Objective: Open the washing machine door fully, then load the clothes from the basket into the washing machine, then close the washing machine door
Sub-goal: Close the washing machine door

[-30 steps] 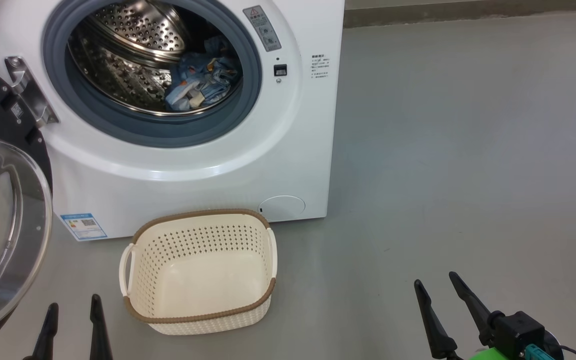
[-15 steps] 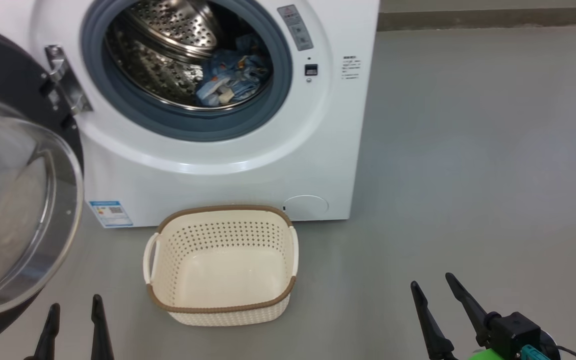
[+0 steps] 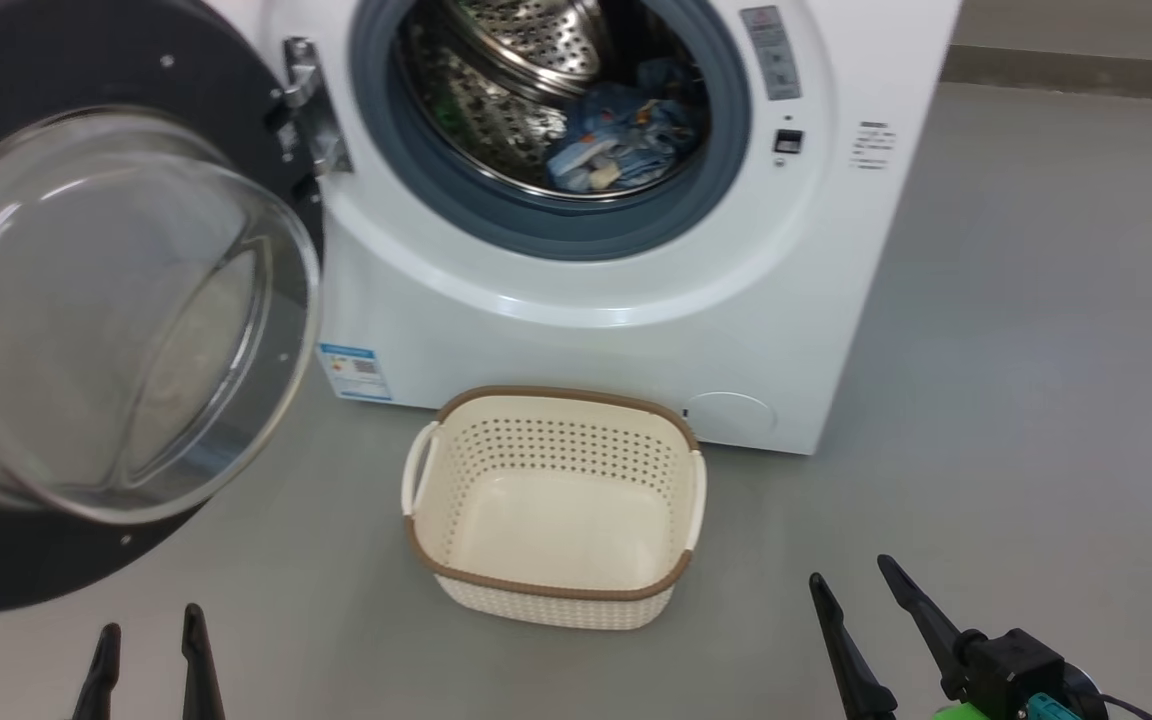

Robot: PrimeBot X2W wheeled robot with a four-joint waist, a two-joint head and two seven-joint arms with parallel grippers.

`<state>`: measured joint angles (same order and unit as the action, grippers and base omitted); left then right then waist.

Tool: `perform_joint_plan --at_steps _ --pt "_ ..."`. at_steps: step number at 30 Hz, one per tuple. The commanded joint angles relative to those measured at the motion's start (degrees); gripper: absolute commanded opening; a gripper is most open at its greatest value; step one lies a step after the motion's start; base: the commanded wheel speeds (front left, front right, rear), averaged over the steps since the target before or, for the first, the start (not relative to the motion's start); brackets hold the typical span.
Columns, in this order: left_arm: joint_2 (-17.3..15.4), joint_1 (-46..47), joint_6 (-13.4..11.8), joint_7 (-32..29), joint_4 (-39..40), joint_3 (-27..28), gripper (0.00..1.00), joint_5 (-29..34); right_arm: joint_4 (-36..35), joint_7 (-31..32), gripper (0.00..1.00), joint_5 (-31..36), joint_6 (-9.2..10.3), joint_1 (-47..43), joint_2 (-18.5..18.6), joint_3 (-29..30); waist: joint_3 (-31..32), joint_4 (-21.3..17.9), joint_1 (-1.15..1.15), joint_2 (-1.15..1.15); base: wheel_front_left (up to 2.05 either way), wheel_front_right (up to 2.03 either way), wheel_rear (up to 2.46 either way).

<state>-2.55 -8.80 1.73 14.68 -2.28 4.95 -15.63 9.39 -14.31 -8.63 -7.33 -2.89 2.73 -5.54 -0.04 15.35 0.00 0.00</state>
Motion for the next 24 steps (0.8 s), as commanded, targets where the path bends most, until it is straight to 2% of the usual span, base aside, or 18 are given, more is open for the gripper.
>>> perform_joint_plan --at_steps 1,12,24 --pt "-0.3 2.7 -0.3 0.3 0.8 1.9 1.00 -0.3 -1.2 -0.7 1.00 0.8 -0.16 1.7 0.1 -1.6 -0.2 3.9 0.00 0.00 0.00 0.00 0.00" --pt "-0.3 2.6 -0.8 0.3 -0.3 2.2 1.00 0.1 -0.5 -0.7 1.00 0.3 -0.16 2.3 0.1 -2.4 0.1 12.1 0.00 0.00 0.00 0.00 0.00" --pt "-0.3 2.8 -2.0 0.3 0.4 3.7 1.00 -1.7 0.7 -0.7 1.00 1.0 -0.16 4.9 0.1 -4.6 -1.6 14.5 0.00 0.00 0.00 0.00 0.00"
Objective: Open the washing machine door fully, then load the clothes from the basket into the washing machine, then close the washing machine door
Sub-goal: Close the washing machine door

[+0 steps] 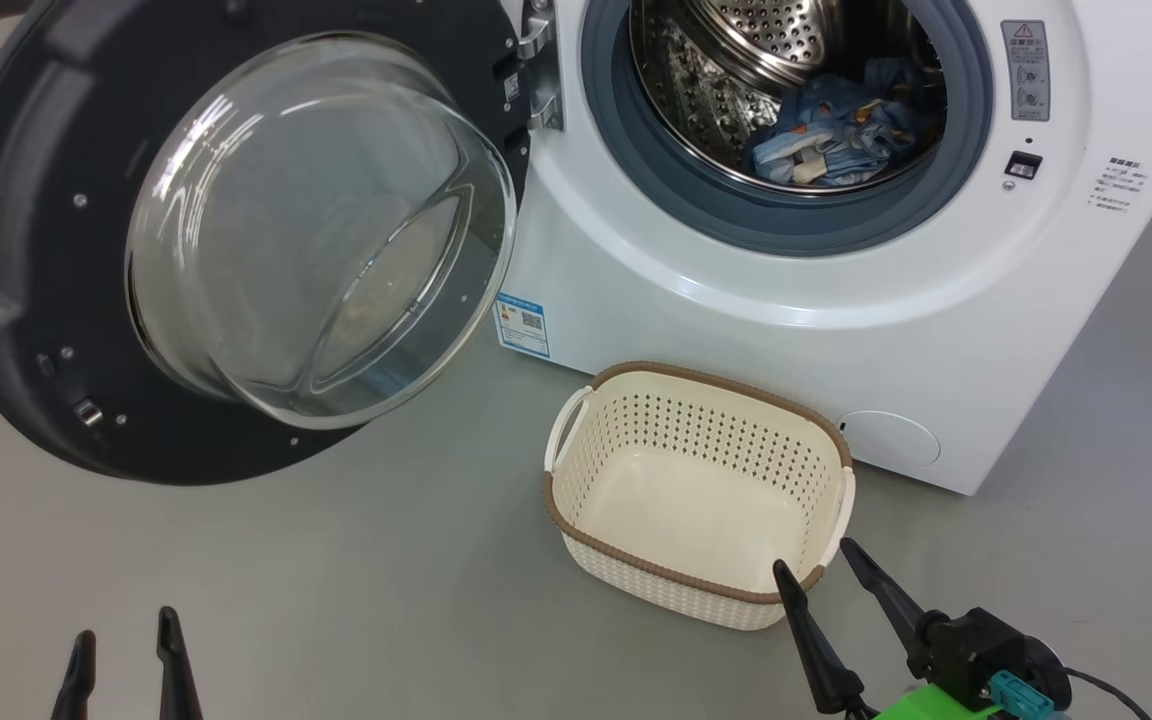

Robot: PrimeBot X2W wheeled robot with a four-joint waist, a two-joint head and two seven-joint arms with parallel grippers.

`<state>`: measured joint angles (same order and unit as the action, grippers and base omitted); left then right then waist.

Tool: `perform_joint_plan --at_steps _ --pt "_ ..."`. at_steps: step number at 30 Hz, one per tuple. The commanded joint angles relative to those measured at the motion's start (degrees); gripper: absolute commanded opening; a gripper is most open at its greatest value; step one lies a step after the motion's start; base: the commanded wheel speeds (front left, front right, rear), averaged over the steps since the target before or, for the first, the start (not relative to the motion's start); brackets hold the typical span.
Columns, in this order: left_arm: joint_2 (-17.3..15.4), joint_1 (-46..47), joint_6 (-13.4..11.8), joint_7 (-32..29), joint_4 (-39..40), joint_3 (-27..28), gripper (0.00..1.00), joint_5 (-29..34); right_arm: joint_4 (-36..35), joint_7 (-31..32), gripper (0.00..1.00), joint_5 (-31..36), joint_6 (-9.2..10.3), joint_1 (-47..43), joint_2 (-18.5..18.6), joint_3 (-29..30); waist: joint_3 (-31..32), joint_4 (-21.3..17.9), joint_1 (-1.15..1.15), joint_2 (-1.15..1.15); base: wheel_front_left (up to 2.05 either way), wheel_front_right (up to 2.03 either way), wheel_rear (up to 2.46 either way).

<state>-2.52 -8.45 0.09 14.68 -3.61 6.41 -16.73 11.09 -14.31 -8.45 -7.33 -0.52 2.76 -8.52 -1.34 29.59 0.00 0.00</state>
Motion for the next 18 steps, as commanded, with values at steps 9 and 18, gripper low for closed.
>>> perform_joint_plan --at_steps 9,18 --pt "-0.4 2.1 -0.7 0.3 2.4 3.0 1.00 -1.3 0.5 -0.7 1.00 0.8 -0.16 4.4 0.1 -2.5 -0.8 0.5 0.00 0.00 0.00 0.00 0.00" --pt "-0.4 2.5 -0.2 0.3 1.7 2.8 1.00 -1.0 0.3 -0.7 1.00 0.7 -0.16 3.5 0.1 -1.5 -0.6 0.2 0.00 0.00 0.00 0.00 0.00"
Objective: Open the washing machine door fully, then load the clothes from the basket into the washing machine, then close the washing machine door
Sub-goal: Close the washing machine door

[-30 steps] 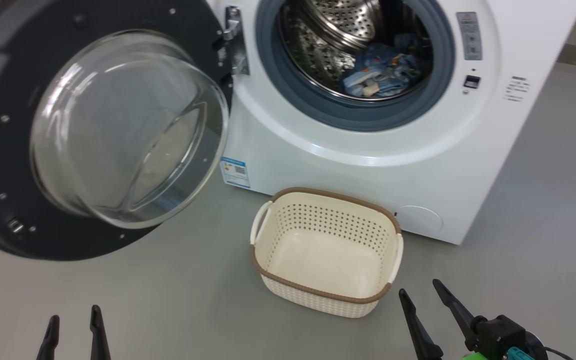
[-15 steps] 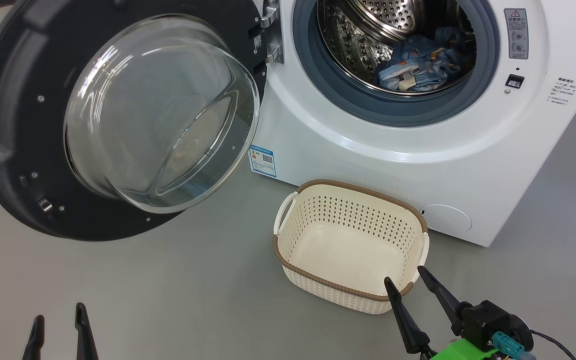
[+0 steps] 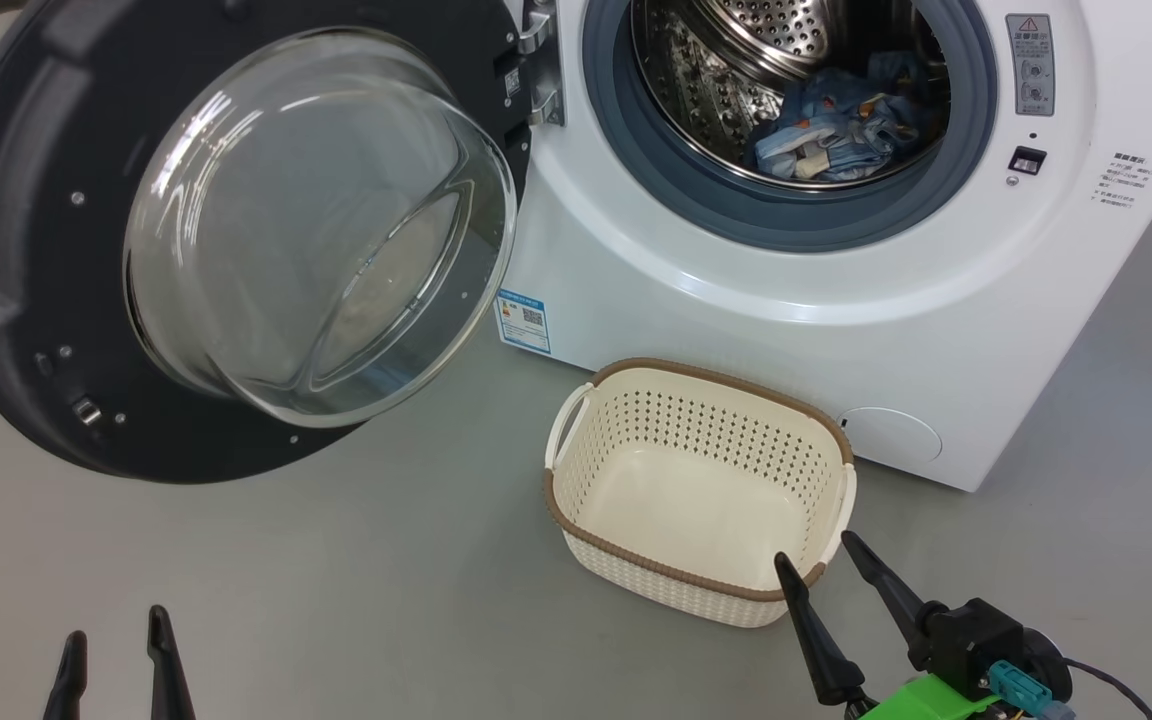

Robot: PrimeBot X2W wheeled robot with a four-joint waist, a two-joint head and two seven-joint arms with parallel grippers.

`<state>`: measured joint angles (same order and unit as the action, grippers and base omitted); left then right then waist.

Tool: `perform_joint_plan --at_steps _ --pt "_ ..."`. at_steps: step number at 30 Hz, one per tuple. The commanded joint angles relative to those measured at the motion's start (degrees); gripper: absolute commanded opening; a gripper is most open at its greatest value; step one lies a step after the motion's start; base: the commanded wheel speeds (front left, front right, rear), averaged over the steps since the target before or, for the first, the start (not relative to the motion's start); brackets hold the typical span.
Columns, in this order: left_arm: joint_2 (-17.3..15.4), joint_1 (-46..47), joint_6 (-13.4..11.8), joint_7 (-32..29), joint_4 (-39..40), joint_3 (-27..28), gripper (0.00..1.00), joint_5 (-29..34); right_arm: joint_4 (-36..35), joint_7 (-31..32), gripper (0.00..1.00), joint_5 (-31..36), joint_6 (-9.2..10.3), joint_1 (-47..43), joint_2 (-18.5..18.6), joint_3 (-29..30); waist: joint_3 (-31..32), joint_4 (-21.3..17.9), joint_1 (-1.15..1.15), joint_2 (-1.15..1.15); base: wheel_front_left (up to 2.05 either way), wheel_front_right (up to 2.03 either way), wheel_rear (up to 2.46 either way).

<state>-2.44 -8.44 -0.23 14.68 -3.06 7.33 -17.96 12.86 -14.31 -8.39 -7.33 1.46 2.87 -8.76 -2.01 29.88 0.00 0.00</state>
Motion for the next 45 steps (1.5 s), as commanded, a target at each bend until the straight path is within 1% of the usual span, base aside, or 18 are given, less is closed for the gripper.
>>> perform_joint_plan --at_steps 1,9,10,11,16,18,20,21,22,26,28,29,33,38,41,45 --pt "-0.4 2.5 0.2 0.3 1.0 1.8 1.00 0.2 -1.6 -0.7 1.00 0.7 -0.16 1.4 0.0 -1.1 0.1 -0.1 0.00 0.00 0.00 0.00 0.00" --pt "-0.4 2.7 0.5 0.3 0.5 1.4 1.00 0.2 -2.2 -0.7 1.00 0.7 -0.16 0.7 0.0 -0.7 0.3 -0.3 0.00 0.00 0.00 0.00 0.00" --pt "-0.4 2.7 0.8 0.3 0.4 1.3 0.36 0.0 -2.2 -0.7 1.00 0.7 -0.16 0.6 0.0 -0.7 0.3 -0.3 0.00 0.00 0.00 0.00 0.00" --pt "-0.4 2.7 1.1 0.3 0.1 1.1 0.00 -0.3 -2.3 -0.7 1.00 0.7 -0.16 0.5 0.0 -0.7 0.3 -0.3 0.00 0.00 0.00 0.00 0.00" --pt "-0.4 2.8 2.0 0.3 -0.3 1.5 0.00 -2.0 -2.3 -0.7 1.00 0.6 -0.16 0.3 0.0 -0.6 0.5 -0.4 0.00 0.00 0.00 0.00 0.00" --pt "-0.4 3.0 2.6 0.3 -0.5 2.3 0.00 -3.7 -2.3 -0.7 1.00 0.5 -0.16 0.2 0.0 -0.6 0.6 -0.4 0.00 0.00 0.00 0.00 0.00" --pt "-0.4 3.7 2.9 0.3 -0.8 4.0 0.00 -7.1 -2.4 -0.7 1.00 0.4 -0.16 0.0 0.0 -0.6 0.7 -0.5 0.00 0.00 0.00 0.00 0.00" --pt "-0.4 4.1 3.5 0.3 -0.9 4.8 0.00 -6.5 -2.4 -0.7 1.00 0.3 -0.16 -0.1 0.0 -0.5 0.7 -0.5 0.00 0.00 0.00 0.00 0.00" --pt "-0.4 5.4 4.3 0.3 -1.3 7.3 0.00 -8.1 -2.6 -0.7 1.00 0.3 -0.16 -0.3 0.0 -0.4 0.6 -0.6 0.00 0.00 0.00 0.00 0.00" --pt "-0.4 9.7 6.2 0.3 -3.2 13.1 0.00 -12.5 -2.8 -0.7 1.00 0.1 -0.16 -0.6 0.0 -0.3 0.5 -0.9 0.00 0.00 0.00 0.00 0.00" --pt "-1.2 12.3 6.9 0.3 -5.2 15.5 0.00 -15.7 -2.9 -0.7 1.00 0.2 -0.16 -0.6 0.0 -0.4 0.3 -1.2 0.00 0.00 0.00 0.00 0.00" --pt "-1.8 13.7 7.1 0.3 -6.6 16.7 0.00 -18.3 -2.9 -0.7 1.00 0.2 -0.16 -0.6 0.0 -0.5 0.2 -1.4 0.00 0.00 0.00 0.00 0.00" --pt "-6.9 20.1 7.6 -2.6 -12.9 21.2 0.00 -30.0 -2.5 -0.7 1.00 0.1 -0.16 -0.1 0.0 -0.8 -0.7 -2.3 0.00 0.00 0.00 0.00 0.00" --pt "-14.4 27.4 7.7 -8.1 -18.1 23.4 0.00 -42.9 -2.1 -0.7 1.00 0.3 -0.16 1.0 0.0 -1.5 -2.6 -3.5 0.00 0.00 0.00 0.00 0.00" --pt "-17.5 32.2 7.7 -11.4 -23.3 26.4 0.00 -50.9 -2.0 -0.7 1.00 0.8 -0.16 1.9 0.0 -1.8 -4.0 -4.5 0.00 0.00 0.00 0.00 0.00" --pt "-22.4 38.0 7.7 -15.9 -32.2 29.9 0.00 -58.1 -1.7 -0.7 1.00 1.8 -0.16 3.3 0.0 -2.0 -6.1 -6.3 0.00 0.00 0.00 0.00 0.00"
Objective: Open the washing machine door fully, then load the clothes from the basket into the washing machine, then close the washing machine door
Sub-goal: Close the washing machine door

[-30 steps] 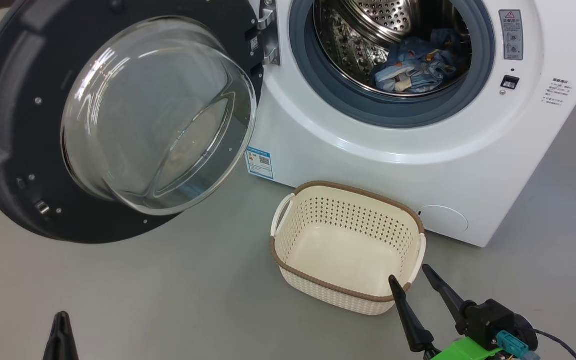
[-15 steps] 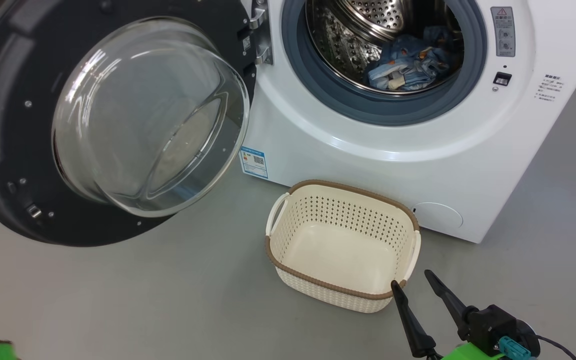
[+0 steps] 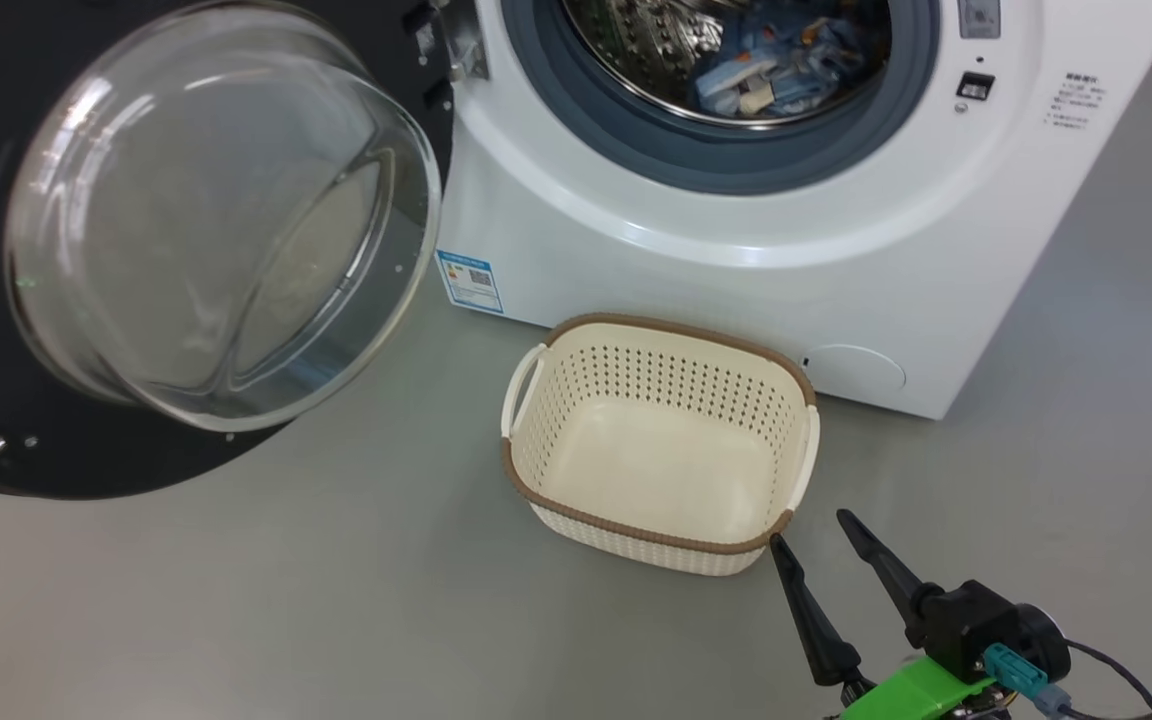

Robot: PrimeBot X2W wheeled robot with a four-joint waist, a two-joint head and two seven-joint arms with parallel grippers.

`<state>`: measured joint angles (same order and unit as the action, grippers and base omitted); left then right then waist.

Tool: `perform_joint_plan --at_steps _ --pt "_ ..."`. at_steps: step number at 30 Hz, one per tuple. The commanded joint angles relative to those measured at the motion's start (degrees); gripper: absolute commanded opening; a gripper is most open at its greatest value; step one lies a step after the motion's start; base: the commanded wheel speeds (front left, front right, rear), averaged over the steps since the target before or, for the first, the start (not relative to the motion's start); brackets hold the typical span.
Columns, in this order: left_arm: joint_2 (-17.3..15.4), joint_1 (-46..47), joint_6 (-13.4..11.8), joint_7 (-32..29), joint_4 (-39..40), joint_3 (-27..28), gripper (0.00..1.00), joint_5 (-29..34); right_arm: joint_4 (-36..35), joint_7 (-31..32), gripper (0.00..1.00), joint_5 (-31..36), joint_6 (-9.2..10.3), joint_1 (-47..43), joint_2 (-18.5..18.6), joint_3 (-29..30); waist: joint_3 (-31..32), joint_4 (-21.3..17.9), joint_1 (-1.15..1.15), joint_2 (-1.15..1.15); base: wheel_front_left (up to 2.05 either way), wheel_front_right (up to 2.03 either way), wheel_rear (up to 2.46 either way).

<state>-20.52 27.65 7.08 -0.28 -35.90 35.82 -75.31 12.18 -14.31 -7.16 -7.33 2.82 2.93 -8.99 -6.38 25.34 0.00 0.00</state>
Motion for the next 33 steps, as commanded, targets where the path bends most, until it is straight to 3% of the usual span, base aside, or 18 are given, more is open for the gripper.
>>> perform_joint_plan --at_steps 1,7,12,24,33 --pt "-4.3 1.9 0.4 -1.0 0.6 1.4 0.00 -0.7 -1.0 -0.7 1.00 0.5 -0.16 2.0 -0.1 -1.8 -1.7 -1.8 0.00 0.00 0.00 0.00 0.00" --pt "-9.2 6.5 0.4 -7.5 -7.1 3.8 0.00 -7.3 -1.1 -0.1 1.00 2.4 -0.16 3.7 -0.1 -1.3 -4.9 -4.9 0.00 0.00 0.00 0.00 0.00" --pt "-12.0 8.1 0.4 -8.9 -10.6 4.8 0.00 -9.1 -2.3 0.7 1.00 3.4 -0.16 4.7 -0.1 -1.0 -7.3 -7.6 0.00 0.00 0.00 0.00 0.00" --pt "-13.6 8.9 0.4 -9.9 -12.6 6.8 0.00 -12.2 -4.3 1.8 1.00 4.2 -0.16 5.0 -0.1 -1.3 -10.3 -10.7 0.00 0.00 0.00 0.00 0.00" --pt "-14.0 7.6 0.4 -13.2 -12.7 6.9 0.00 -13.5 -5.2 2.4 1.00 4.0 -0.16 4.7 -0.1 -1.1 -10.9 -10.8 0.00 0.00 0.00 0.00 0.00"
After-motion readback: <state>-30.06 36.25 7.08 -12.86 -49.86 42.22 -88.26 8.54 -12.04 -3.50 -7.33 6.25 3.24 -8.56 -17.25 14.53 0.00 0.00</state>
